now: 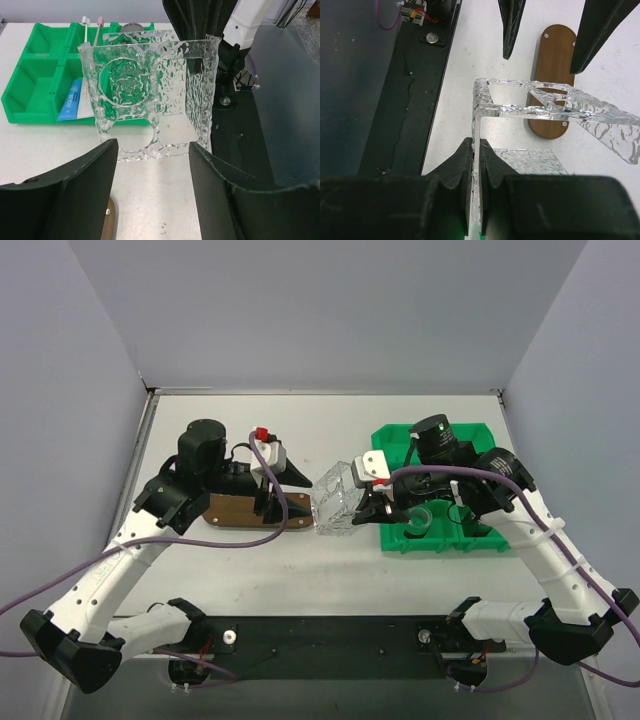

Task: Prepare toiletry sets of a toothbrush and toothpaste on the tray

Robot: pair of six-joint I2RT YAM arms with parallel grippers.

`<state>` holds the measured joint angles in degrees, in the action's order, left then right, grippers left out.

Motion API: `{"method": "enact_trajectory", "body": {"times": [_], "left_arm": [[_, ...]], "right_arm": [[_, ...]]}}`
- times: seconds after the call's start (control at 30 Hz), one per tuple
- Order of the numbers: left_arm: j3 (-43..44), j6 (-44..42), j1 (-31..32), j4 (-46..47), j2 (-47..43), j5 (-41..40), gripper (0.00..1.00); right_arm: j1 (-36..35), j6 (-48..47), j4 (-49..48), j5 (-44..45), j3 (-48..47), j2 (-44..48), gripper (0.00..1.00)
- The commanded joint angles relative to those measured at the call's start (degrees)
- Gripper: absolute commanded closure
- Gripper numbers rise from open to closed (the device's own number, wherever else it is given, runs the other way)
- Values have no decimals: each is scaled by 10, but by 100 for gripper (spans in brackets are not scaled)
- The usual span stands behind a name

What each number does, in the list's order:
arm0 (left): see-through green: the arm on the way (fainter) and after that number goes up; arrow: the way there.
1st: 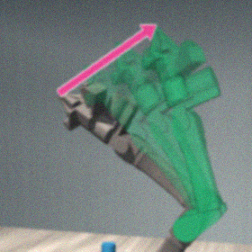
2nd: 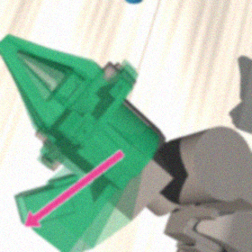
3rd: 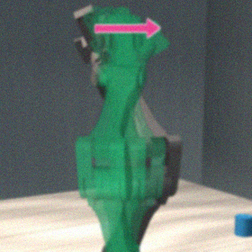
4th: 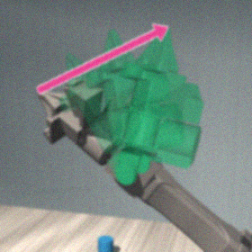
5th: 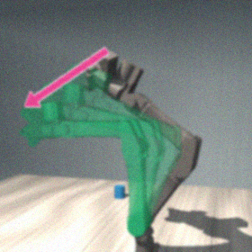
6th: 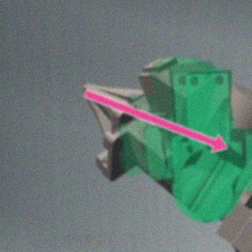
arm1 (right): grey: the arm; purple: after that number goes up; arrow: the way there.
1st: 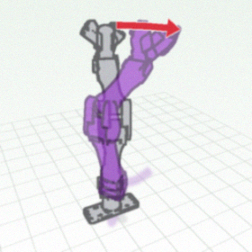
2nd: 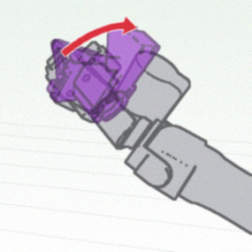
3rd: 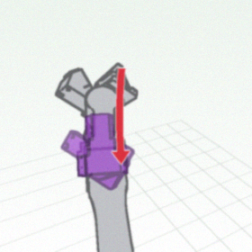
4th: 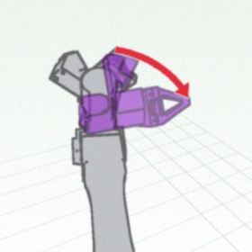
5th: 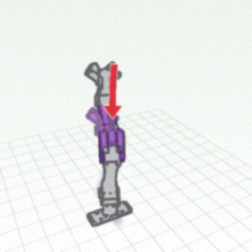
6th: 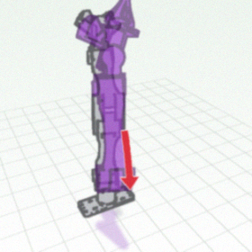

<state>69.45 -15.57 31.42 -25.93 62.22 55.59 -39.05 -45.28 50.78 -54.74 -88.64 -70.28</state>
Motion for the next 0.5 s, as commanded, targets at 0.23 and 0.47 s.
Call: {"method": "enact_trajectory", "body": {"times": [0.23,0.47], "left_arm": [[-11,25,22,51,22,-14,35],[-6,41,28,64,49,-6,36]], "right_arm": [[0,-10,-31,-12,-2,12,100],[0,-5,-41,-9,7,15,100]]}}
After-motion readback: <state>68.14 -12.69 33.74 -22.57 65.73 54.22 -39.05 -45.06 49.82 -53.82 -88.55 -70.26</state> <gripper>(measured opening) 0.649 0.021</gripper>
